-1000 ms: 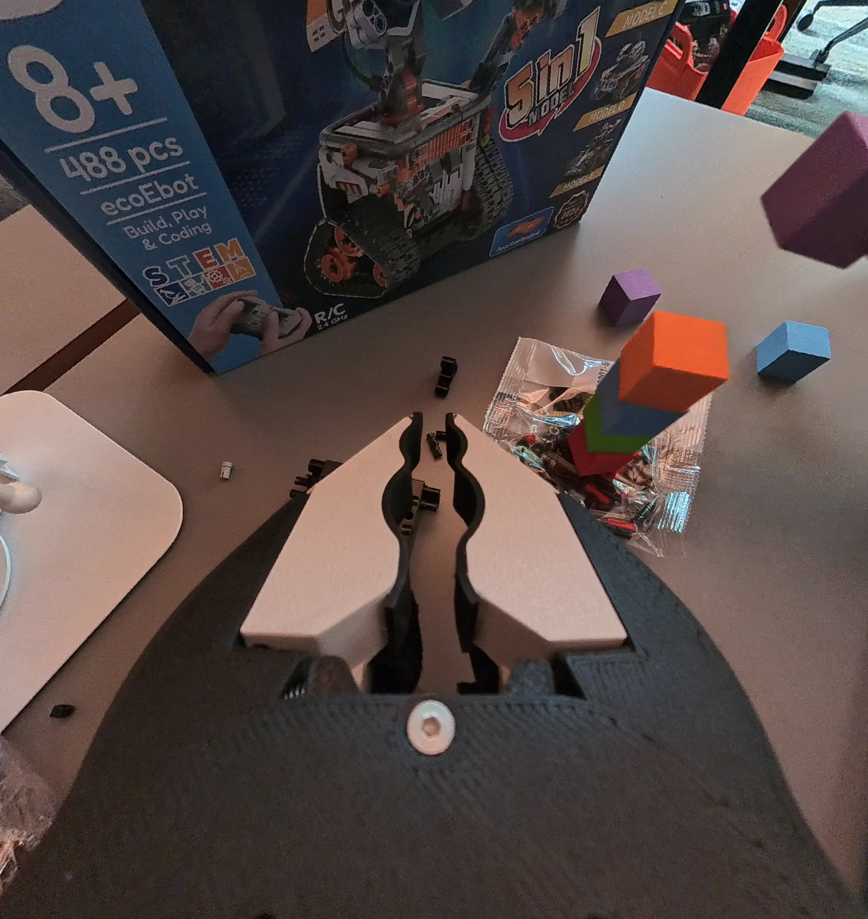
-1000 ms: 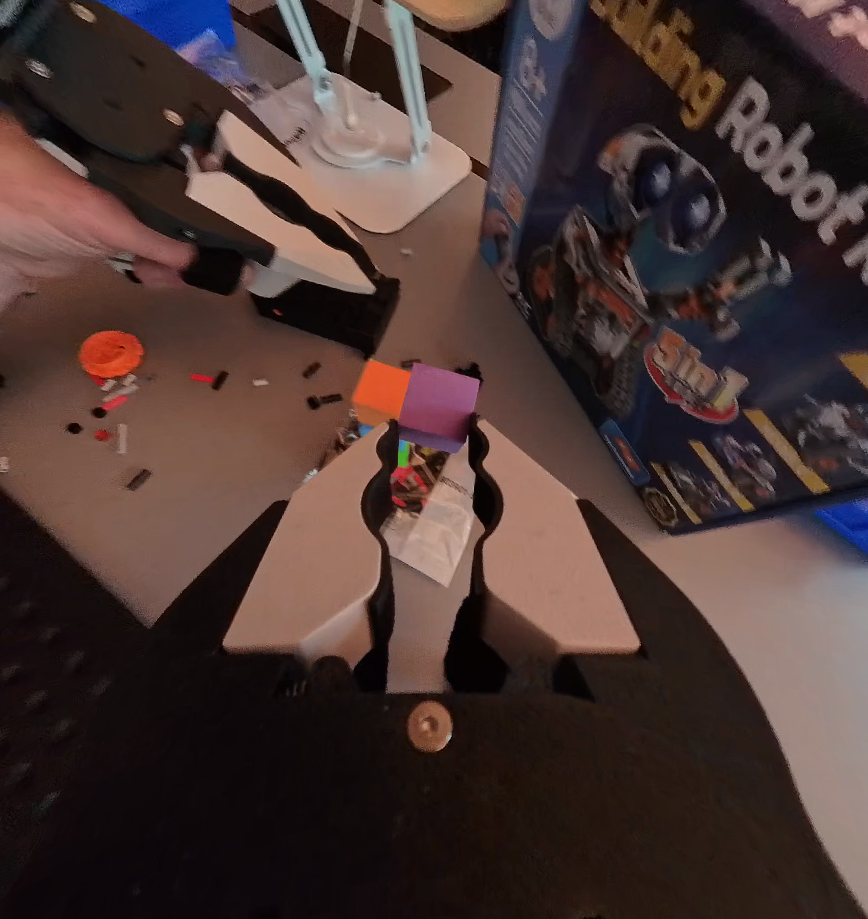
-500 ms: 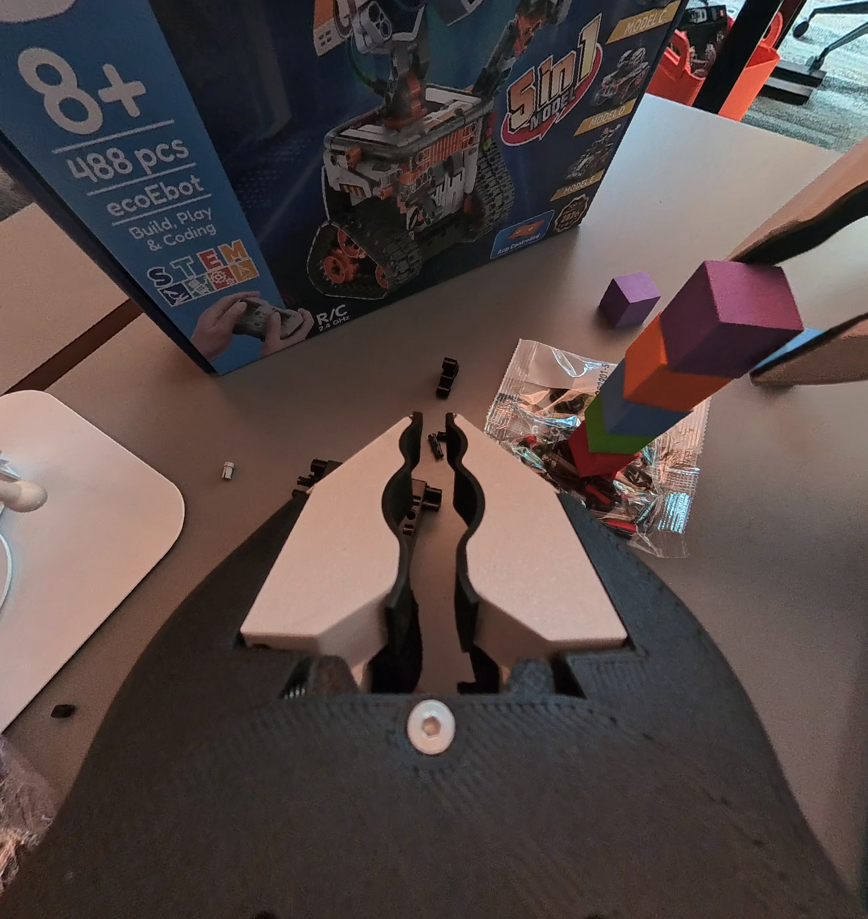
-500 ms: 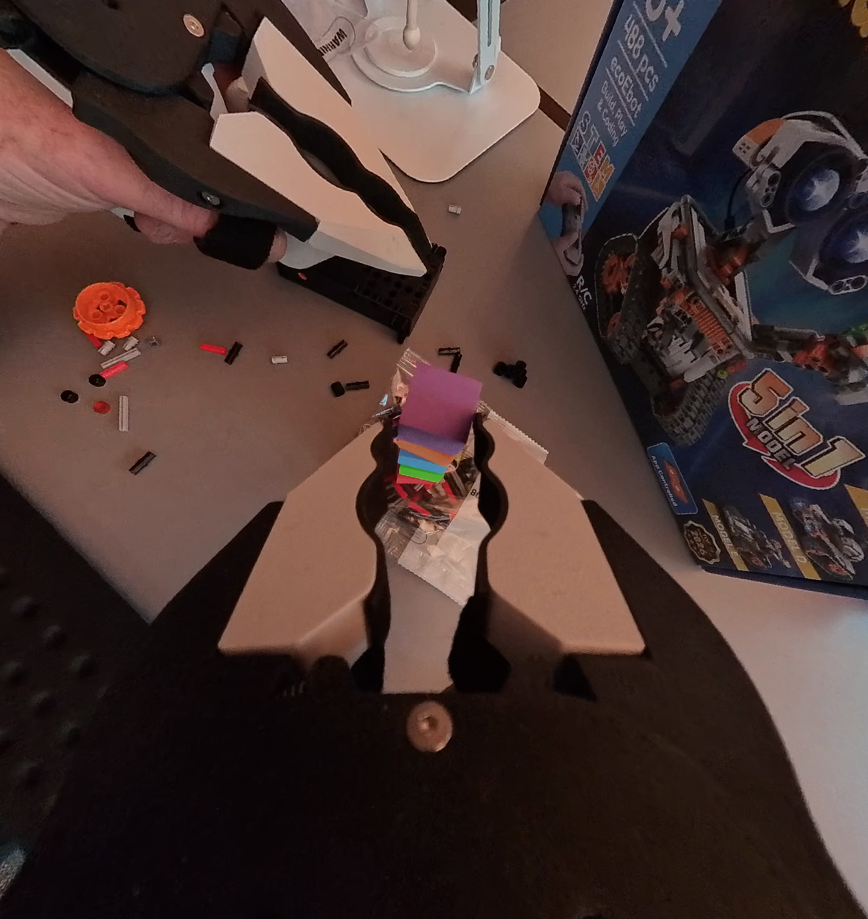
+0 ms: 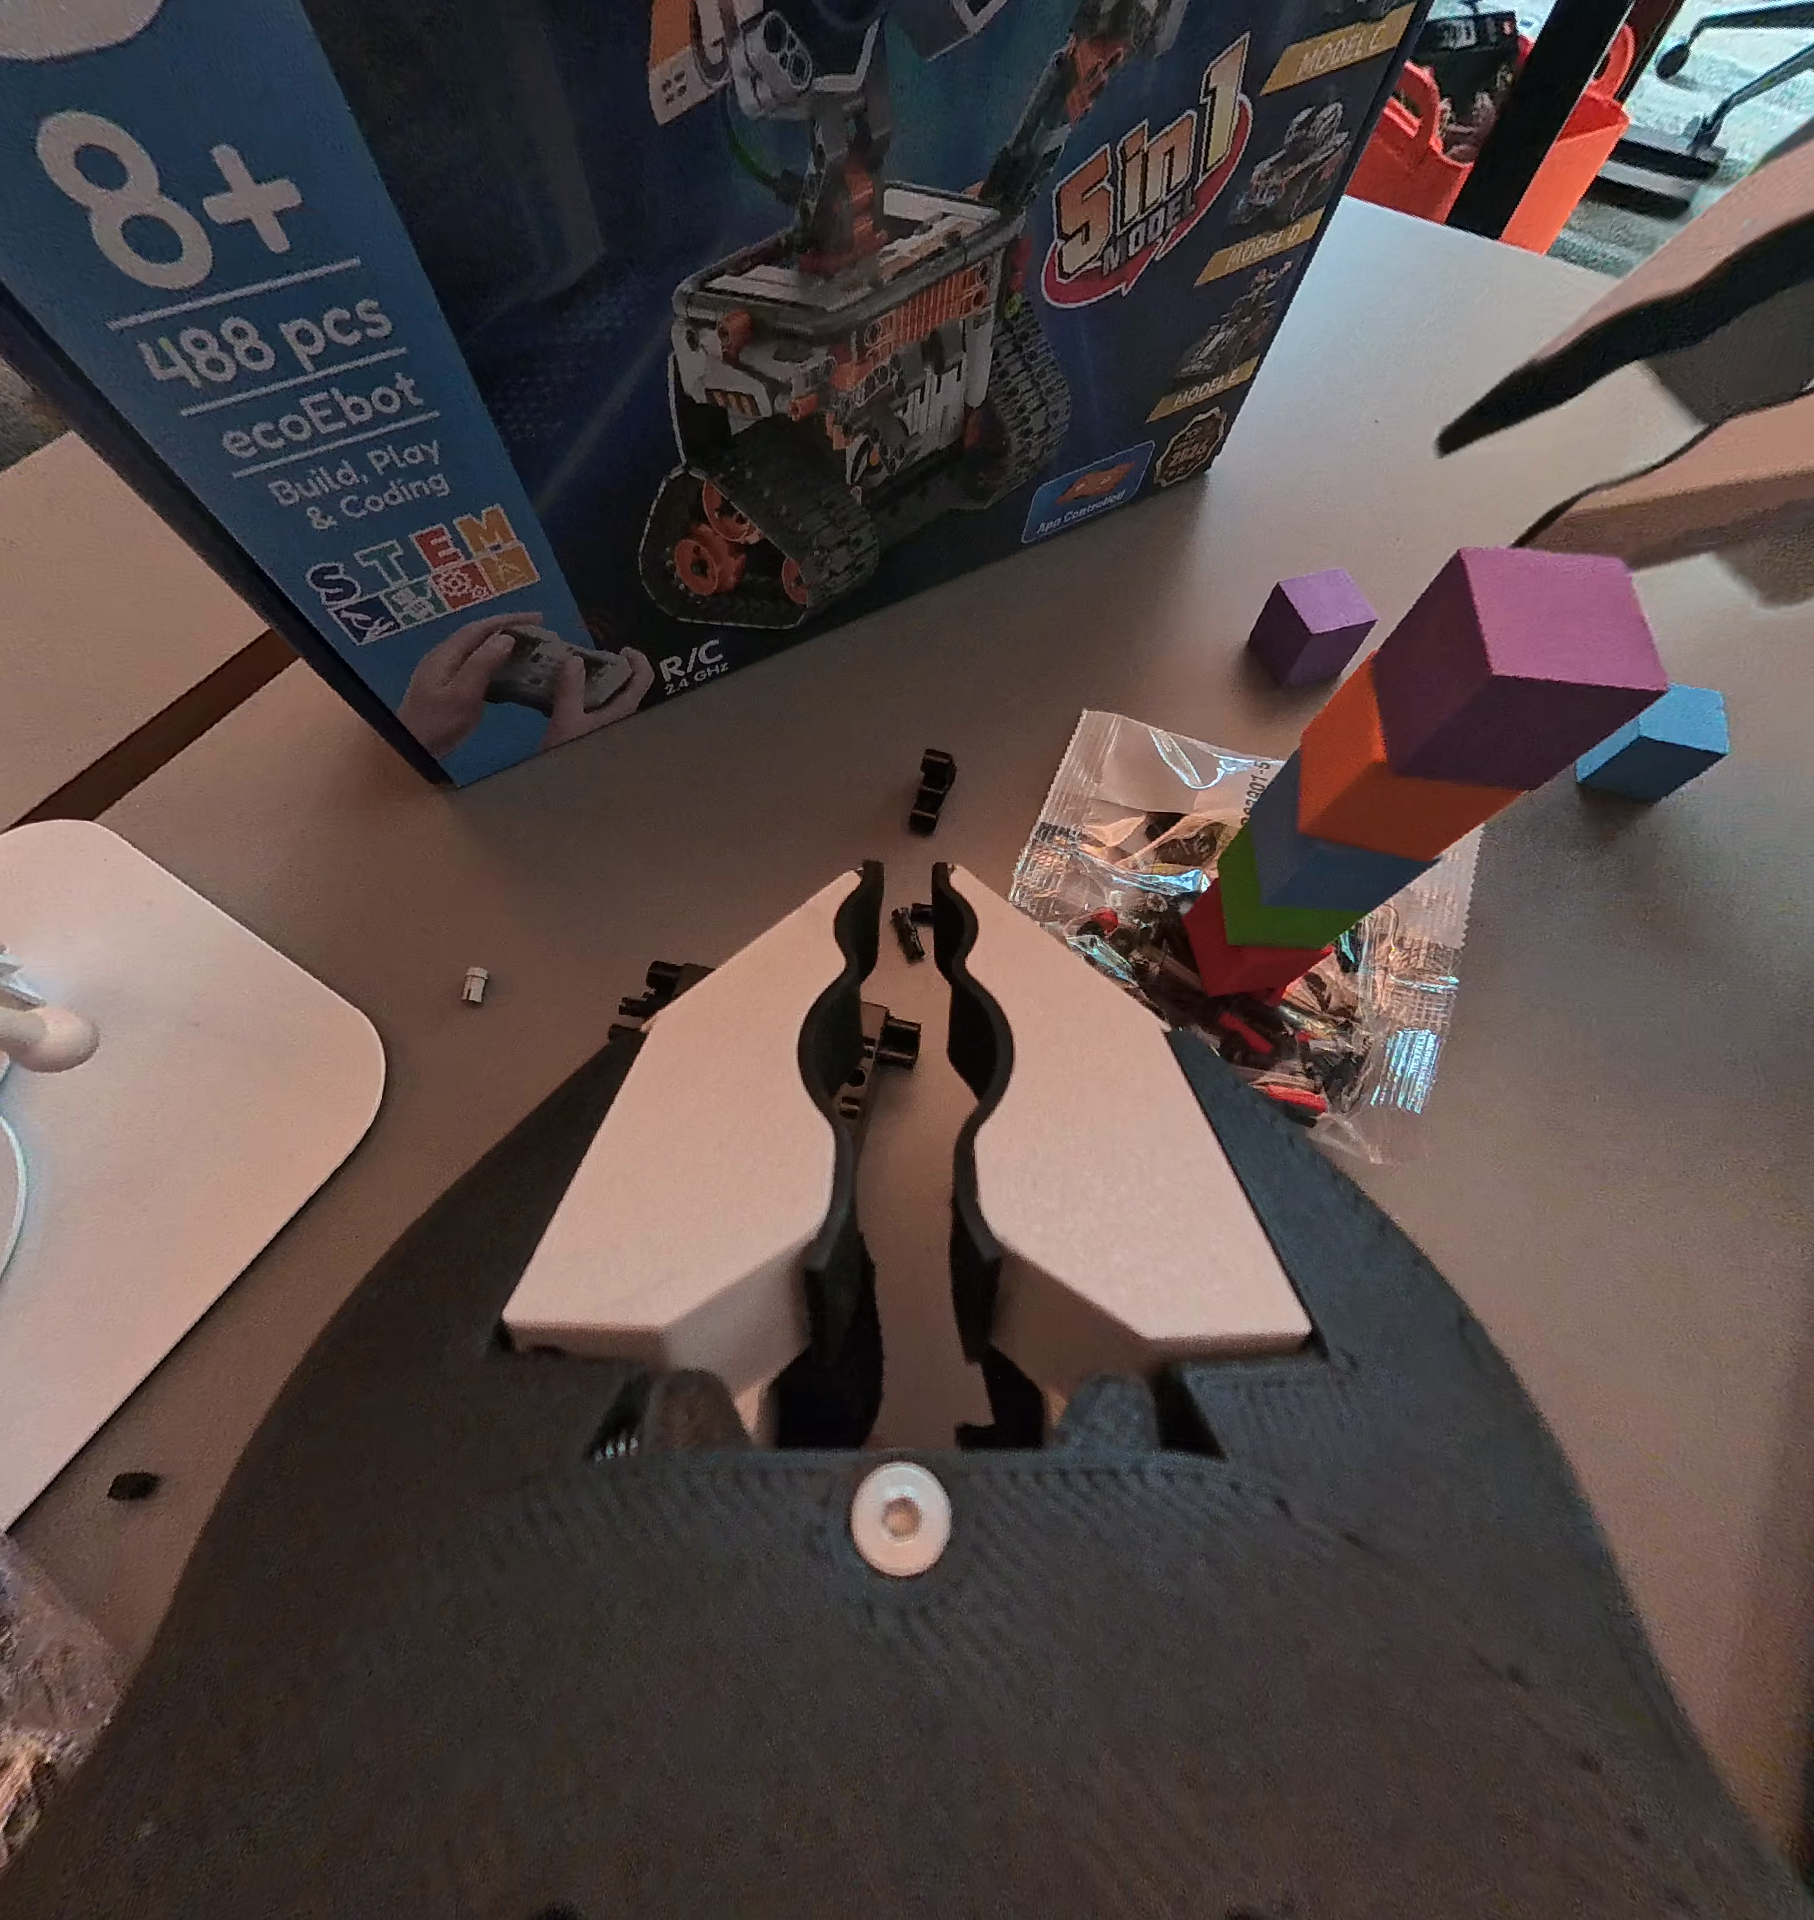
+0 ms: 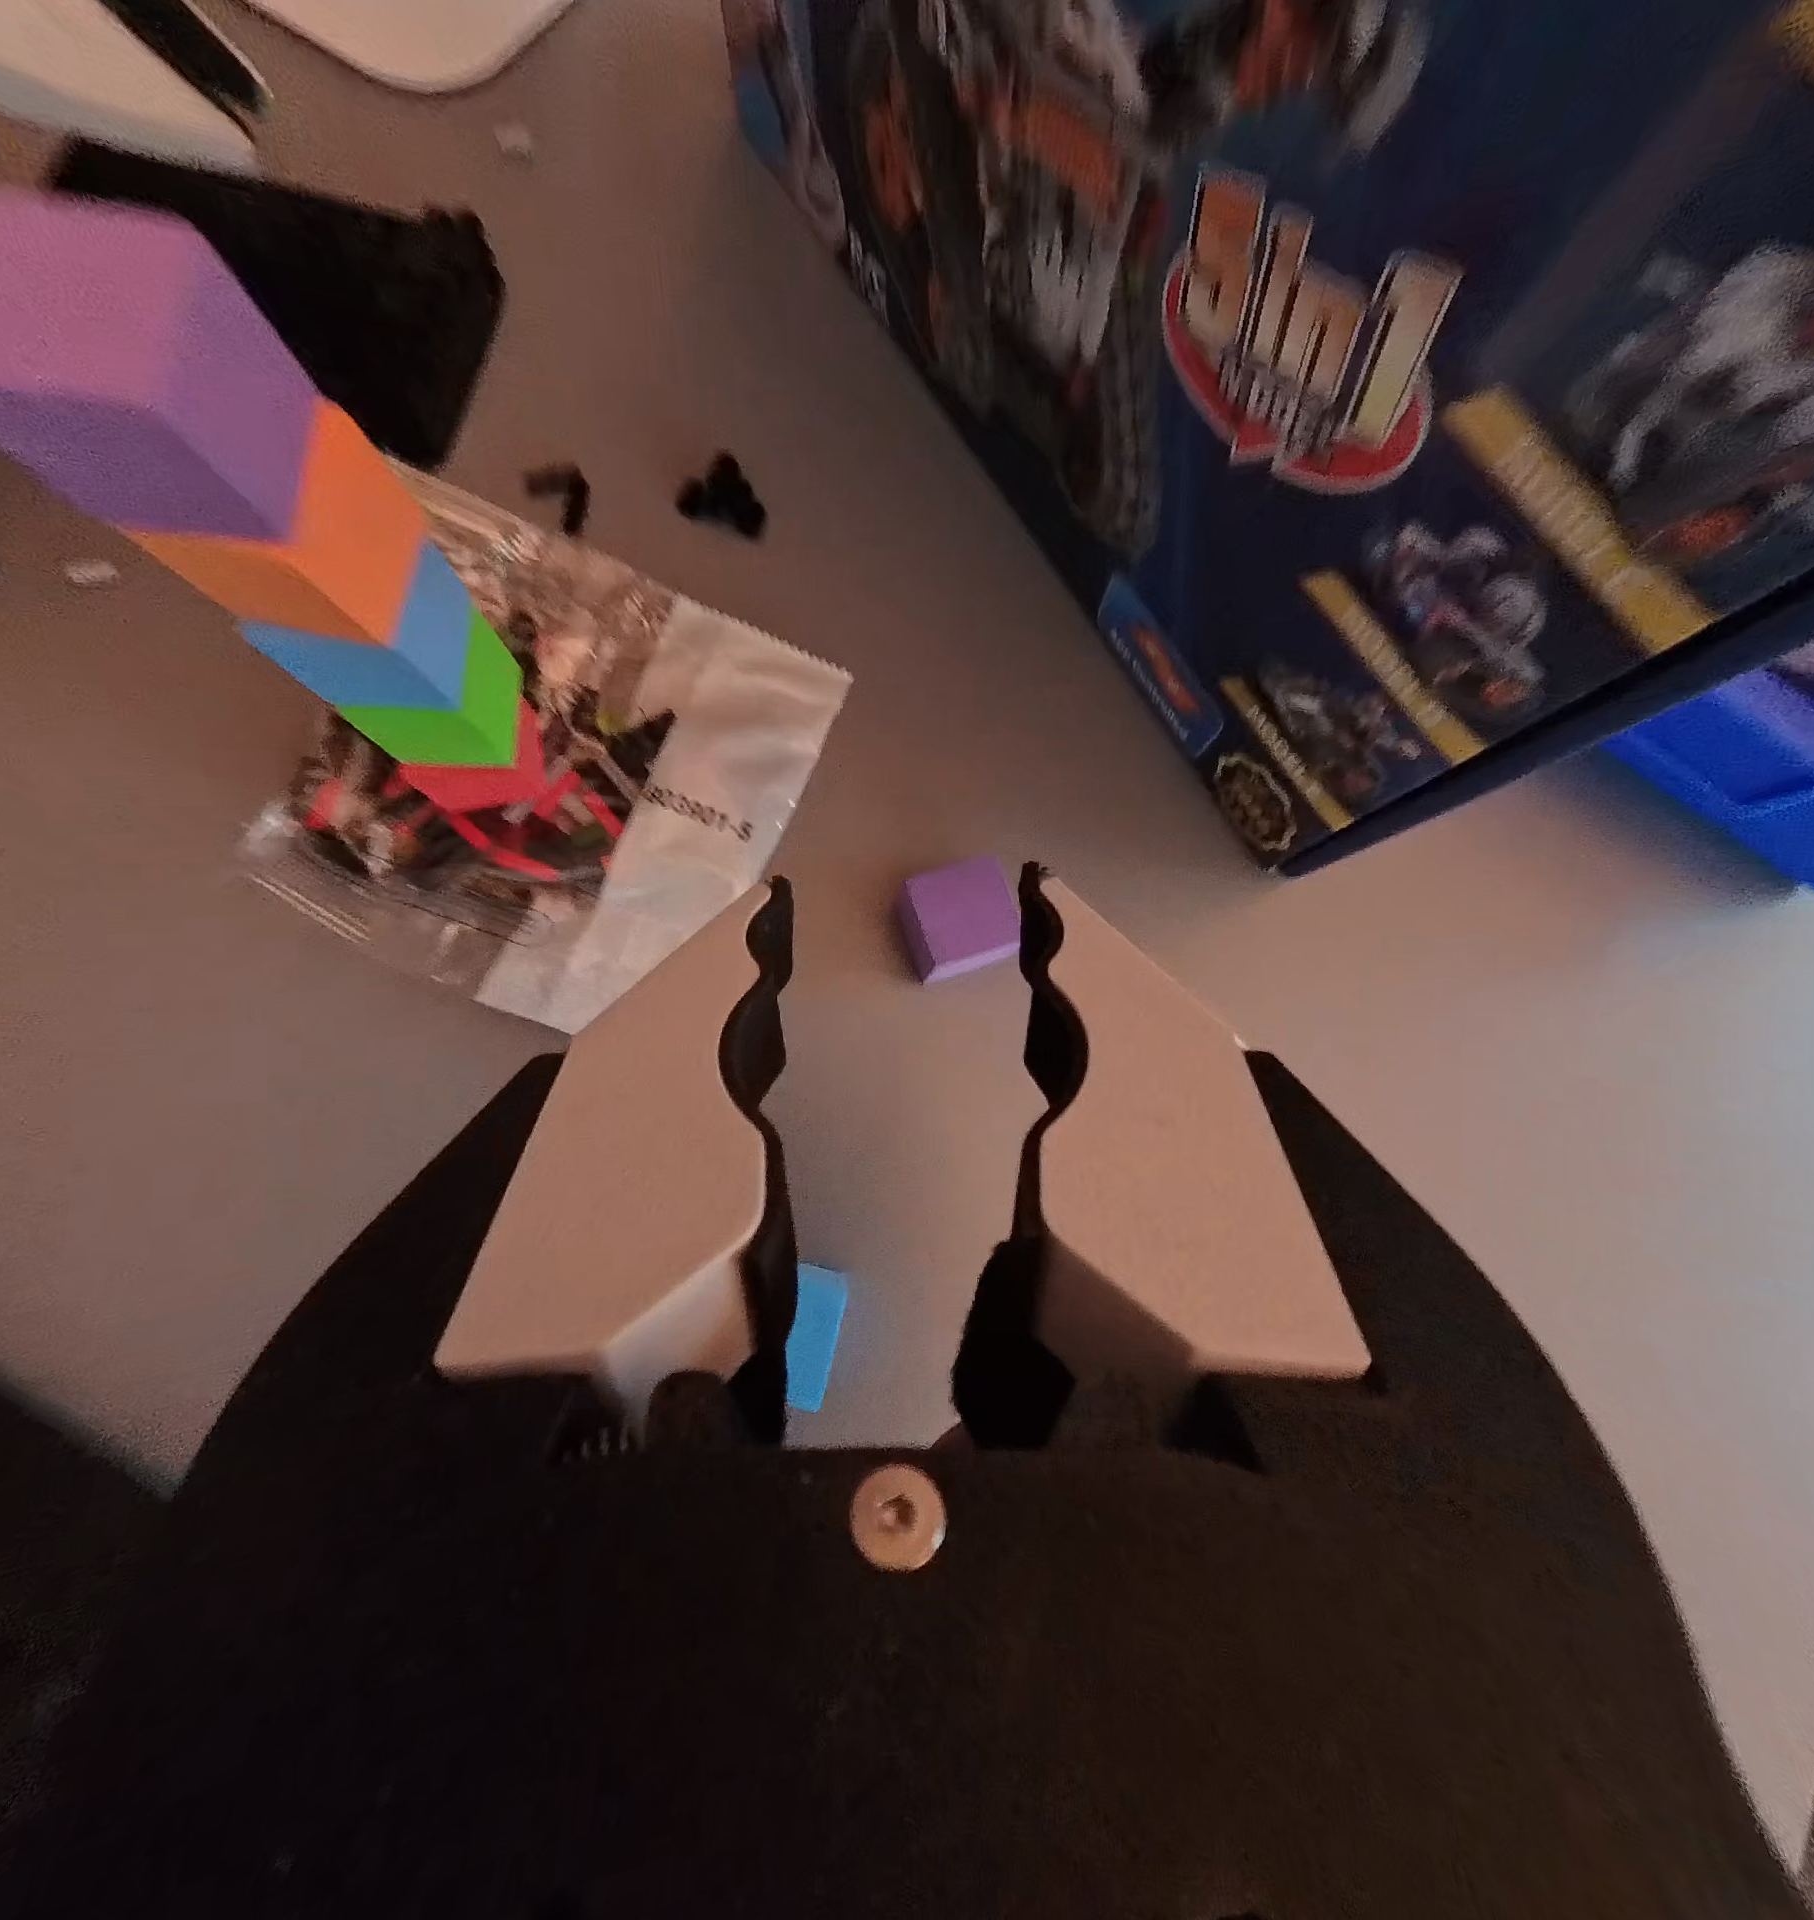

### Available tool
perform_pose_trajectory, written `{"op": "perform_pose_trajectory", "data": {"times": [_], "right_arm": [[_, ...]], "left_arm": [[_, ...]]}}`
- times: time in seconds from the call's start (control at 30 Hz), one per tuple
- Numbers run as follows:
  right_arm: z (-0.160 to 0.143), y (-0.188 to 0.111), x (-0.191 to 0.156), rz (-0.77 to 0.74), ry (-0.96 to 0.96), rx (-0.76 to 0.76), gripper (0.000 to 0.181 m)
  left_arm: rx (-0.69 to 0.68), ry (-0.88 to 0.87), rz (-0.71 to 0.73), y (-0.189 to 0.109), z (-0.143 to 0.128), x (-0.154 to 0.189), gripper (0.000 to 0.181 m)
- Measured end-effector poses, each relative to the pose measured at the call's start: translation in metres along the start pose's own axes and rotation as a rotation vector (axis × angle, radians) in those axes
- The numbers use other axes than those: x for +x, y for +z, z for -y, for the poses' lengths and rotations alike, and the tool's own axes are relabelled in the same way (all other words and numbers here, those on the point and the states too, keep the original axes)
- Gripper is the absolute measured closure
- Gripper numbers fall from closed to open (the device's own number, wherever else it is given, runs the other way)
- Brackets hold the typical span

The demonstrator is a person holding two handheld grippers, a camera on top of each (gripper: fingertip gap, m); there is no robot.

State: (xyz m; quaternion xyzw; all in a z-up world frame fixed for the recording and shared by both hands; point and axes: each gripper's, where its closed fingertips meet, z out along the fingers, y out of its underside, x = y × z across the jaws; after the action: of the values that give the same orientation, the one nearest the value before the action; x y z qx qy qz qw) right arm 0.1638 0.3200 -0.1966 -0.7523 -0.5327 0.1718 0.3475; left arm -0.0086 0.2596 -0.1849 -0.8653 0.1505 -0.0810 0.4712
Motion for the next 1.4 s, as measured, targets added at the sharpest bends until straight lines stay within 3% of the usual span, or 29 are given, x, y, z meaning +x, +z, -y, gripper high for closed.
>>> {"op": "perform_pose_trajectory", "data": {"times": [0.23,0.4,0.63,0.77,0.87,1.0,1.23,1.4], "right_arm": [[-0.035,0.038,0.010,-0.009,-0.022,-0.116,0.144],[-0.034,0.041,0.014,-0.018,-0.021,-0.110,0.160],[-0.031,0.041,0.012,-0.010,-0.037,-0.105,0.139],[-0.041,0.049,0.011,0.007,-0.042,-0.153,0.154],[-0.038,0.046,0.011,0.009,-0.021,-0.124,0.154],[-0.014,0.022,0.004,-0.004,-0.041,-0.041,0.154],[0.072,-0.048,-0.045,0.076,-0.106,0.190,0.154],[0.093,-0.053,-0.082,0.149,-0.184,0.171,0.154]], "left_arm": [[-0.014,0.001,0.009,0.002,-0.003,-0.003,0.173],[-0.016,0.001,0.009,0.002,-0.004,-0.003,0.173],[-0.010,0.002,0.004,0.001,-0.003,-0.001,0.173],[-0.006,0.000,0.005,0.000,-0.002,-0.002,0.173],[-0.002,-0.005,0.005,0.000,-0.001,-0.003,0.173],[-0.007,-0.005,0.005,0.001,-0.002,-0.004,0.173],[-0.010,-0.005,0.007,0.001,-0.003,-0.004,0.173],[-0.015,-0.008,0.005,0.002,-0.005,-0.004,0.173]]}}
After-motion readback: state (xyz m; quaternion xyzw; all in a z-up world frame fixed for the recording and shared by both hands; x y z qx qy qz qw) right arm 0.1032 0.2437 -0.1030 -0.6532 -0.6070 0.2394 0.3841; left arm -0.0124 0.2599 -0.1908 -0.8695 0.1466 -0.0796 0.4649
